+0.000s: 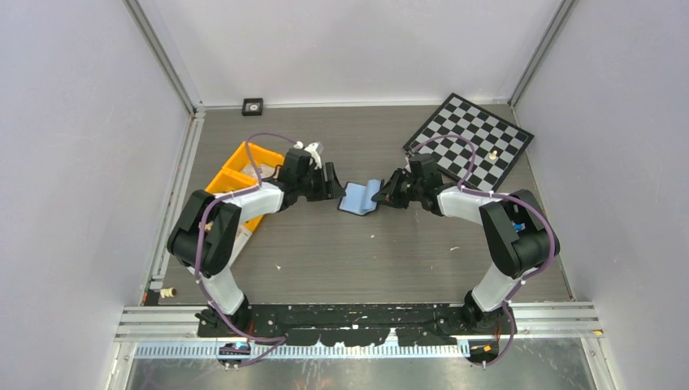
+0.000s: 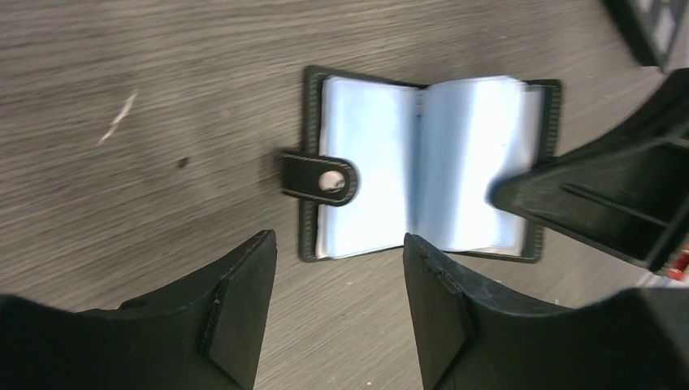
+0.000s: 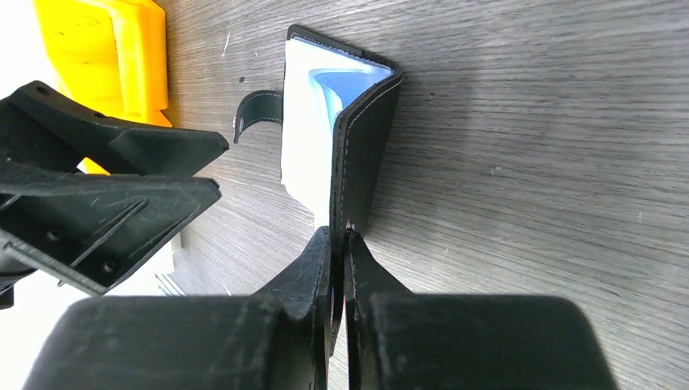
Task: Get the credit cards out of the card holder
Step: Close the card holder at the center of the board.
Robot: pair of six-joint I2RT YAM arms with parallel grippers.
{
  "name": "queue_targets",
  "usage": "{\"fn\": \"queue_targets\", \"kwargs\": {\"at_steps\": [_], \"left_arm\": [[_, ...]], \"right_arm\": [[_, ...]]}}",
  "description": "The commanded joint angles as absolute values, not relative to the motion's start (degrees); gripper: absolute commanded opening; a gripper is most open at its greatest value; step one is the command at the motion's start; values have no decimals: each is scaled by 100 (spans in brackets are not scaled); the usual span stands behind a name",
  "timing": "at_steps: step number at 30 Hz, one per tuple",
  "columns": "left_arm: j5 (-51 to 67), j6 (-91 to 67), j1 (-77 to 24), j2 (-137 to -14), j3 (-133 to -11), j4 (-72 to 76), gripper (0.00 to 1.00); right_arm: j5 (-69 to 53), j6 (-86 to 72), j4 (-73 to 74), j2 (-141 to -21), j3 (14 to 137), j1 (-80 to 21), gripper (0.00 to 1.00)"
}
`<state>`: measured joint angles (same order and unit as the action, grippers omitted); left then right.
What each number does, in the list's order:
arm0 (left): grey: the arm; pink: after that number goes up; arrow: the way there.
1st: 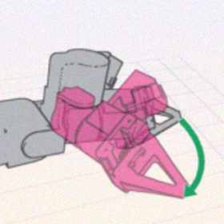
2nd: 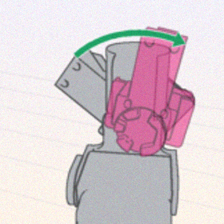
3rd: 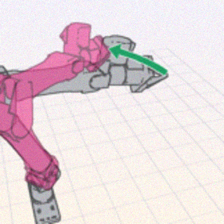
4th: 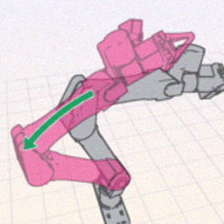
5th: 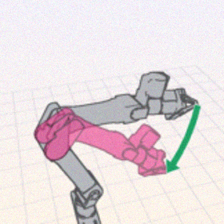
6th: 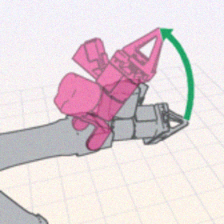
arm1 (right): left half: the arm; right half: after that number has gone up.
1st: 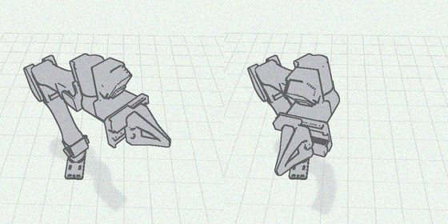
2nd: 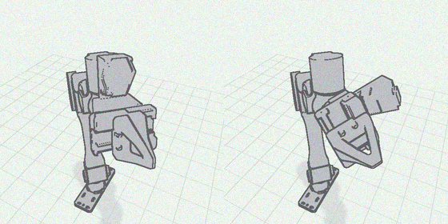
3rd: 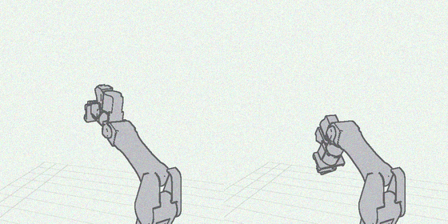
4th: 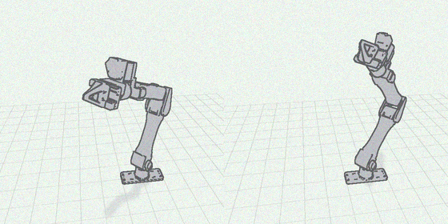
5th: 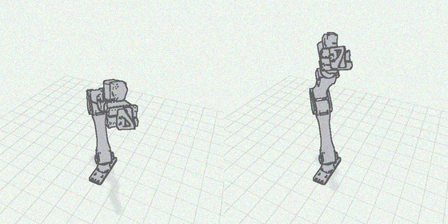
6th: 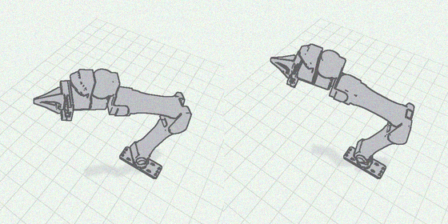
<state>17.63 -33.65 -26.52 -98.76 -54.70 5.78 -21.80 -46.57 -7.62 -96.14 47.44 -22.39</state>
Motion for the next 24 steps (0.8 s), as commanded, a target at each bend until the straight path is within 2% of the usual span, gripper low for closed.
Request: {"fn": "queue_targets", "kwargs": {"at_steps": [1,7,11,12,15,17,19,24], "left_arm": [[1229,-3138,-2578,-9971,-5823,23,61],[1702,-2999,-2531,-10598,-6244,18,63],[2076,-2862,-2531,-11065,-6581,-98,59],[2105,-2853,-2531,-11160,-6665,-131,57],[2106,-2824,-2531,-11335,-6811,-258,51],[2100,-2827,-2531,-11350,-6821,-287,47],[2174,-2833,-2531,-11336,-6789,-221,40],[2344,-2837,-2548,-11342,-6790,-156,26]], "right_arm": [[-2104,-4532,-734,-9506,4967,-2276,7],[-2126,-4518,-730,-9508,4969,-2276,8],[-2140,-4511,-734,-9568,4983,-2276,11],[-2136,-4509,-732,-9571,4991,-2272,16],[-2038,-4493,-702,-9573,4992,-2278,44],[-1949,-4454,-651,-9551,4992,-2275,55],[-1880,-4431,-625,-9539,5001,-2273,60],[-1878,-4412,-597,-9579,5036,-2273,60]]}}
